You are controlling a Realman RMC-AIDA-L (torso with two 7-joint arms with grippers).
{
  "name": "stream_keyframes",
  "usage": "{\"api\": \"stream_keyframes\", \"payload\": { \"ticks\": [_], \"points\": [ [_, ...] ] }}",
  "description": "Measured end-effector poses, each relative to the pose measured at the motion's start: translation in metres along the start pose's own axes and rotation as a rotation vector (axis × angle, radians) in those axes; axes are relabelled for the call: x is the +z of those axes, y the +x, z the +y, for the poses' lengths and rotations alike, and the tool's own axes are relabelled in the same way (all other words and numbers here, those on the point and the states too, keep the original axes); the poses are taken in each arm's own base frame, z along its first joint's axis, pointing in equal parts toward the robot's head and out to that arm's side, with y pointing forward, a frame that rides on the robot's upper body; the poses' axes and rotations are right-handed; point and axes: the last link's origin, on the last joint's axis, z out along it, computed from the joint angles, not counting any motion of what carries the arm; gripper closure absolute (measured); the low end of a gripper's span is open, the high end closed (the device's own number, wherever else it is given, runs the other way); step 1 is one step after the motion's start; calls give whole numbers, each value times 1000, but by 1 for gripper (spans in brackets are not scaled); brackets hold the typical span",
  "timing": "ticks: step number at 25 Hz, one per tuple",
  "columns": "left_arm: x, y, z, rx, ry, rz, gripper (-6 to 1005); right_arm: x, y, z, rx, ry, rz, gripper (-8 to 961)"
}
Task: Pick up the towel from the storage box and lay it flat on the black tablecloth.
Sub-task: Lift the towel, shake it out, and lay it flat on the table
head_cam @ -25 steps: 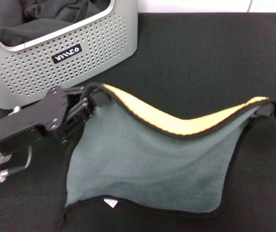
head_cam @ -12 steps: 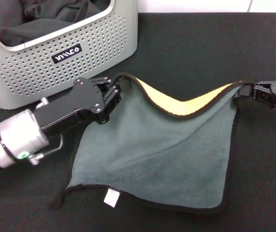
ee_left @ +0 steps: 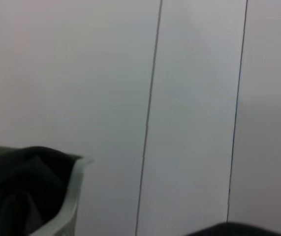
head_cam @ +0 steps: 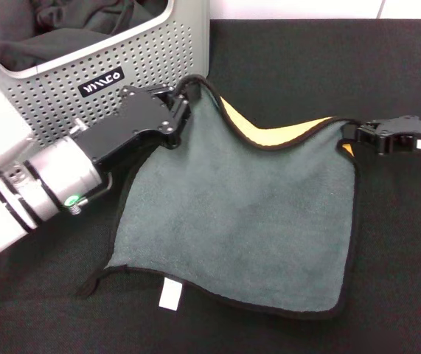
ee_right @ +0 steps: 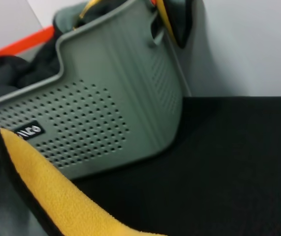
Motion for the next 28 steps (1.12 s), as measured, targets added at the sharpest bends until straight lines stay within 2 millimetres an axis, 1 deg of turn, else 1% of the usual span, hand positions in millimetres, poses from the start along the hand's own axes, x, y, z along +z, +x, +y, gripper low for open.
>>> {"api": "stream_keyframes", "payload": {
  "ticks": [6,9,13,20,28],
  "points": [
    [14,-10,-4,92,35,-74,956,20,-4,-2,-41,65,28,944],
    [16,-12,-8,108,72,-83,955,26,-4,-6,-53,106,39,943],
    [16,-11,-19,105,165,-76,955,33,-4,-9,-51,144,48,943],
    [16,-12,-28,86,225,-92,953,41,-9,-12,-73,177,56,943],
    [22,-20,-30,86,240,-161,951,41,-11,-16,-63,211,43,944]
  ]
}}
